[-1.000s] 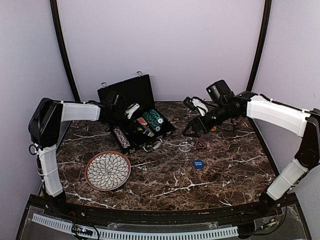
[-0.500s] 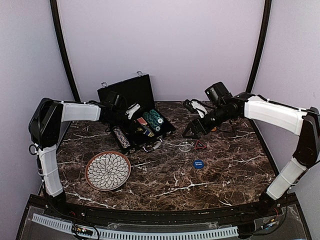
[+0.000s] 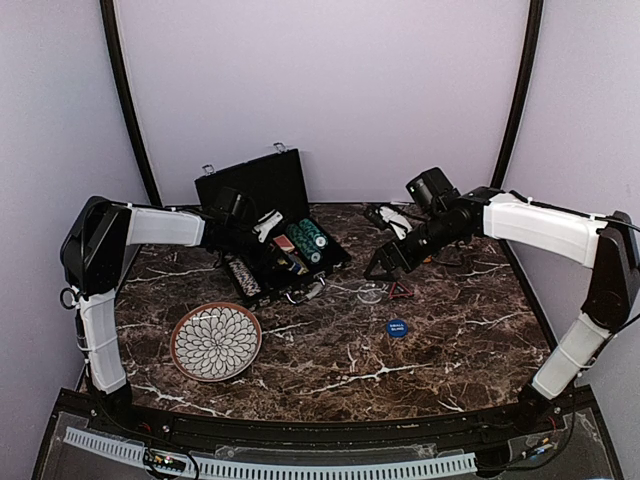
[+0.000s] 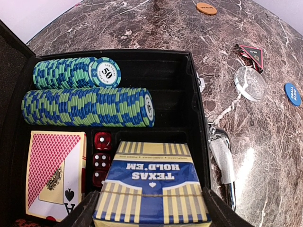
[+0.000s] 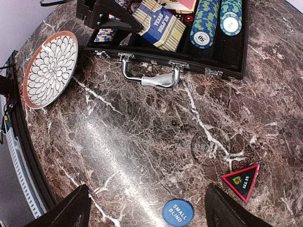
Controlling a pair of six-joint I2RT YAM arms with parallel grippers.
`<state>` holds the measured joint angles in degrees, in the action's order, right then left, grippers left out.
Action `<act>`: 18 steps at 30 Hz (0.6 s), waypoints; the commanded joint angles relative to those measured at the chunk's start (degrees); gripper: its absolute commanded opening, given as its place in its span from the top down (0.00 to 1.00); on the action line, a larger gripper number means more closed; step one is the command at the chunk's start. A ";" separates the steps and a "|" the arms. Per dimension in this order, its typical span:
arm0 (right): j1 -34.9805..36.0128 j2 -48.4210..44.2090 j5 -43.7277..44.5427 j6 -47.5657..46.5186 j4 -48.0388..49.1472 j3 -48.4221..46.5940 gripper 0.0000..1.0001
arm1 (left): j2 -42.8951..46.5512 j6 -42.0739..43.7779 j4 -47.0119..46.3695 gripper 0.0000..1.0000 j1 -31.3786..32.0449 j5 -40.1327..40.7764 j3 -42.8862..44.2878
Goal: Pack up texas hold em set
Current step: Place the poker case in the slot.
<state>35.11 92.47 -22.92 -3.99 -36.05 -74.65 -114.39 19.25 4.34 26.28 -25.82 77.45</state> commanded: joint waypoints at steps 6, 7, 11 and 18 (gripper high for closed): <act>-0.31 1.21 -0.99 -0.82 0.08 -1.06 0.16 | 0.79 0.13 6.82 0.59 1.66 0.99 -1.21; -0.31 1.38 -1.06 -0.84 0.07 -1.17 0.16 | 1.03 0.10 7.37 0.55 1.66 1.36 -1.24; -0.37 1.83 -1.34 -1.08 -0.18 -1.67 0.16 | 3.20 -0.45 7.77 0.43 1.64 2.60 -1.46; -0.26 1.68 -1.49 -1.11 0.01 -1.14 0.16 | 4.02 -1.18 9.00 0.20 1.67 3.62 -1.17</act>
<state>35.11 93.86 -23.55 -4.43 -36.47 -74.78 -113.34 18.85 7.84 27.31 -22.17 77.41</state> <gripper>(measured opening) 0.837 0.768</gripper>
